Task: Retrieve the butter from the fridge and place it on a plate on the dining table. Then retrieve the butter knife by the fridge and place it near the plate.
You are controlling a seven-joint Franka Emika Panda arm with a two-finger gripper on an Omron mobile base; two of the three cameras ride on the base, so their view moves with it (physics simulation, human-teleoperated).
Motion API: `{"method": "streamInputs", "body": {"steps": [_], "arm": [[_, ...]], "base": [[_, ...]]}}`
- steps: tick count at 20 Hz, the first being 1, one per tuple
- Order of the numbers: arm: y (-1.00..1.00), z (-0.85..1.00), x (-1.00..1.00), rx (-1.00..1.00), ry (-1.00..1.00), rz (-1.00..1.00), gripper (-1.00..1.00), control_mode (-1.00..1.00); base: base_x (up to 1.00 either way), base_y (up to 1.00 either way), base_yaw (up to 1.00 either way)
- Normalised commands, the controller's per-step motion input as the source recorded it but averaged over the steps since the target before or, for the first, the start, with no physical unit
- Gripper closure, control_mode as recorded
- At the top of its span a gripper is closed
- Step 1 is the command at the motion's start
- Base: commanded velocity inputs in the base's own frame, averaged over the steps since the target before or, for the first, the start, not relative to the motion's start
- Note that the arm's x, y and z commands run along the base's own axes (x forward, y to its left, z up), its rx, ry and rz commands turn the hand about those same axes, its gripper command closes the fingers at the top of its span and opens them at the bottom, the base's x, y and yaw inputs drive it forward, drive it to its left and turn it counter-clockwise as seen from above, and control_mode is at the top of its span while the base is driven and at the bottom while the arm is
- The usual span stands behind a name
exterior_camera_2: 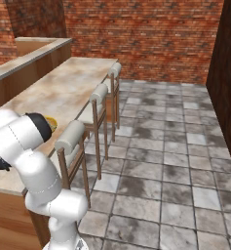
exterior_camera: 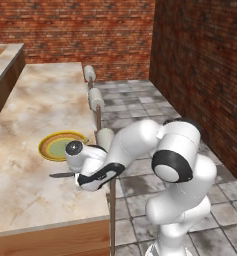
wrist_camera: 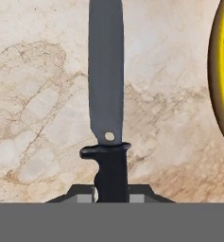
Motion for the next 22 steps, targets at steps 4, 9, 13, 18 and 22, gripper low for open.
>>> {"method": "streamInputs", "body": {"steps": [4,9,13,18,22], "arm": [[0.00,-0.02,0.06,0.00,-0.03,0.00,1.00,-1.00],[0.02,0.00,0.17,0.00,-0.01,0.00,1.00,-1.00],[0.06,-0.09,0.15,0.00,-0.01,0.00,1.00,-1.00],[0.04,-0.13,0.05,0.00,0.00,0.00,1.00,-1.00],[0.01,-0.08,0.01,0.01,0.00,0.00,1.00,-1.00]], "base": [[0.00,0.00,0.00],[0.00,0.00,0.00],[0.00,0.00,0.00],[0.00,0.00,0.00],[0.00,0.00,0.00]]}}
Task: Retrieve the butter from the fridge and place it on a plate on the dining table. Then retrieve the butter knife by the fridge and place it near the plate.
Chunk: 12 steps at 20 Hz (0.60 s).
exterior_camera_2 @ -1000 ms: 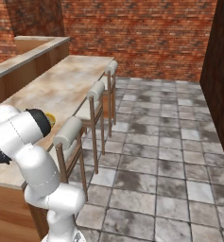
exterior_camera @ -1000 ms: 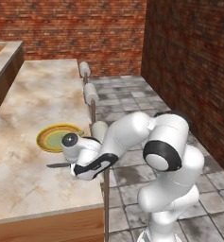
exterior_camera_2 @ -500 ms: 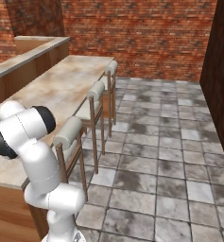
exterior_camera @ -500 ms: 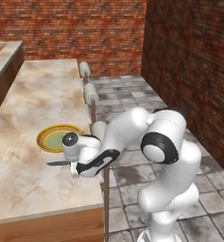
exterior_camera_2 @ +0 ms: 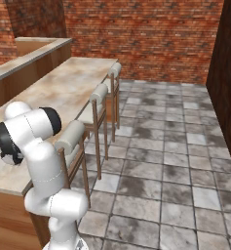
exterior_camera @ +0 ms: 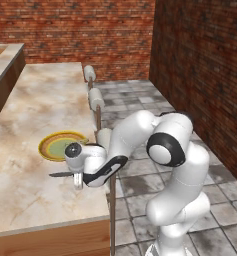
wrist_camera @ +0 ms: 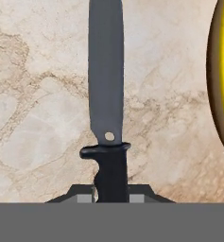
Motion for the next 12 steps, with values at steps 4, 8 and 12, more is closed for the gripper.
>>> {"method": "streamInputs", "body": {"steps": [4,8,12], "arm": [[0.00,0.00,0.11,0.00,0.00,0.00,1.00,-1.00],[0.04,-0.01,0.14,0.00,0.00,0.00,1.00,-1.00],[0.14,-0.06,0.19,0.00,0.00,0.00,1.00,-1.00]], "base": [[0.00,0.00,0.00],[0.00,0.00,0.00],[0.00,0.00,0.00]]}}
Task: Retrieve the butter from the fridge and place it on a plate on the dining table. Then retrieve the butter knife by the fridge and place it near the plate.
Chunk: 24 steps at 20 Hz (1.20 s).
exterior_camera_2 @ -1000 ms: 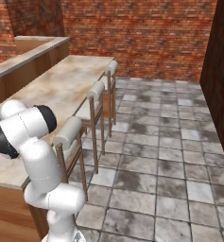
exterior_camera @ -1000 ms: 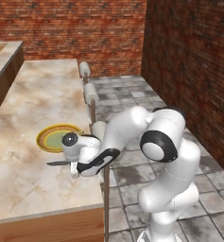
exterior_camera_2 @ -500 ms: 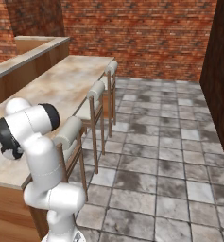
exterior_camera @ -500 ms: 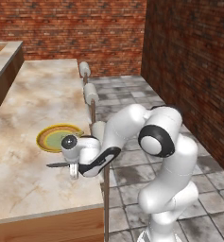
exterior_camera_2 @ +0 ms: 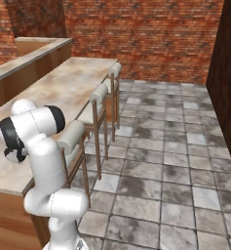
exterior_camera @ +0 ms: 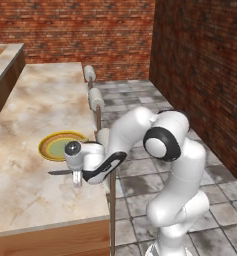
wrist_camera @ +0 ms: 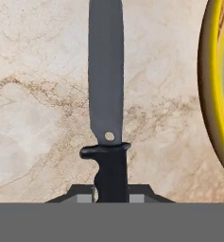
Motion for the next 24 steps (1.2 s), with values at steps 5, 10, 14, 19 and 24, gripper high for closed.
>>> {"method": "streamInputs", "body": {"steps": [5,10,14,19,24], "arm": [[0.10,-0.06,0.17,0.01,0.00,0.00,1.00,-1.00],[0.03,-0.05,0.10,0.02,-0.01,0.00,-1.00,-1.00],[0.00,-0.03,0.00,0.01,-0.02,0.00,-1.00,-1.00],[0.00,0.02,-0.02,0.00,0.00,0.00,-1.00,-1.00],[0.00,0.52,-0.33,0.00,0.04,0.00,-1.00,-1.00]], "base": [[0.00,0.00,0.00],[0.00,0.00,0.00],[0.00,0.00,0.00],[0.00,0.00,0.00],[0.00,0.00,0.00]]}}
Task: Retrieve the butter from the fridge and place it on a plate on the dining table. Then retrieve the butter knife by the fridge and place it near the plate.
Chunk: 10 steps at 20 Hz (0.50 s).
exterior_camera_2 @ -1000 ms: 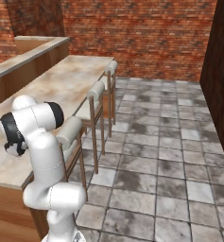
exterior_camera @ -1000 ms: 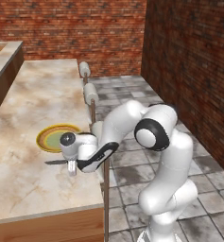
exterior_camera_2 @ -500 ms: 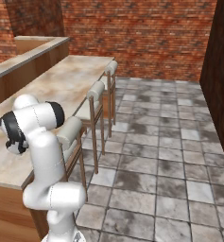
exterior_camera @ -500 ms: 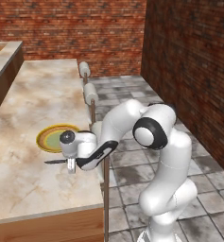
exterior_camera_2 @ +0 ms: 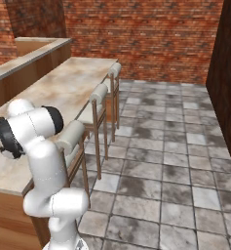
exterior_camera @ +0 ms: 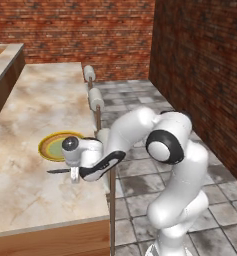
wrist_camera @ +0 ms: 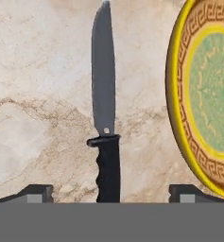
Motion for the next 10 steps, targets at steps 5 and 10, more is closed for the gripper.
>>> {"method": "streamInputs", "body": {"steps": [5,10], "arm": [[-0.11,0.99,-0.37,0.00,0.05,-0.09,-1.00,-1.00],[-0.56,1.00,-0.28,0.04,0.00,-0.17,-1.00,-1.00]], "base": [[0.00,0.00,0.00],[0.00,0.00,0.00]]}}
